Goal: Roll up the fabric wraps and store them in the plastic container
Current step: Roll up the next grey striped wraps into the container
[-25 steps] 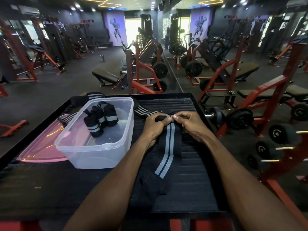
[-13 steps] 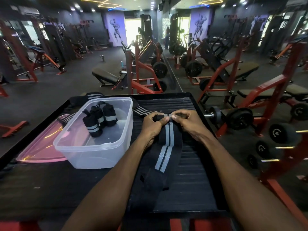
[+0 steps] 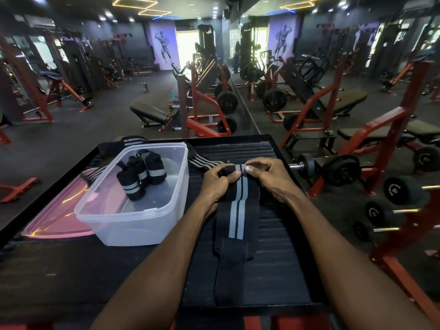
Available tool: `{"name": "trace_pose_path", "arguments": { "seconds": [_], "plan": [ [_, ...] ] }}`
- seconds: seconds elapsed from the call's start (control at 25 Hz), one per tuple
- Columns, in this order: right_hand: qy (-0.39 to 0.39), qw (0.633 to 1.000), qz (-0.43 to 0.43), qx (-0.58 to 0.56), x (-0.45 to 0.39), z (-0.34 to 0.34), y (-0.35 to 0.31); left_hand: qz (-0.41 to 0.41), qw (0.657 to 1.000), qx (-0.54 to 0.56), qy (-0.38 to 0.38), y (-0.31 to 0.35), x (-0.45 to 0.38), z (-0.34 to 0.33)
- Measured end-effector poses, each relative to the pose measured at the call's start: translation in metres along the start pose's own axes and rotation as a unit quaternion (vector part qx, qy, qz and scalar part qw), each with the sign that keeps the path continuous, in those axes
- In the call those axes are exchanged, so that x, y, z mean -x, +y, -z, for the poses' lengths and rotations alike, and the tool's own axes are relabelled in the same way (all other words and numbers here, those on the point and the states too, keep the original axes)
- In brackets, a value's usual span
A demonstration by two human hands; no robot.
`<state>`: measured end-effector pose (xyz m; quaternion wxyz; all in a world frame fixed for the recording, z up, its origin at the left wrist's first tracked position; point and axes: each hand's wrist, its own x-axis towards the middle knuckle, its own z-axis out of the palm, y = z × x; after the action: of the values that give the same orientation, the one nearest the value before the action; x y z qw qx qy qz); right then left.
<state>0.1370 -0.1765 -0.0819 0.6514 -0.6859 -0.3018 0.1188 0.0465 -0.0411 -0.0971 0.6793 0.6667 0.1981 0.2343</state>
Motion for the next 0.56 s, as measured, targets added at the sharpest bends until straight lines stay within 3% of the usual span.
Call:
{"name": "trace_pose_path", "arguments": {
  "seconds": [0.16,0.36,0.56],
  "plan": [
    [0.002,1.000,0.016,0.002,-0.0009,0.0007,0.0009,0.006,1.000,0.013,0.016,-0.0012,-0.0019,-0.0024],
    [-0.029,0.998,-0.061,0.012,-0.0015,-0.0001,0.0027,-0.032,0.999,-0.009,0.026,-0.0040,-0.0048,-0.0010],
    [0.008,1.000,-0.010,-0.005,-0.0026,0.0011,0.0043,0.033,0.999,0.041,-0.005,-0.0032,-0.0032,-0.0044]
  ]
}}
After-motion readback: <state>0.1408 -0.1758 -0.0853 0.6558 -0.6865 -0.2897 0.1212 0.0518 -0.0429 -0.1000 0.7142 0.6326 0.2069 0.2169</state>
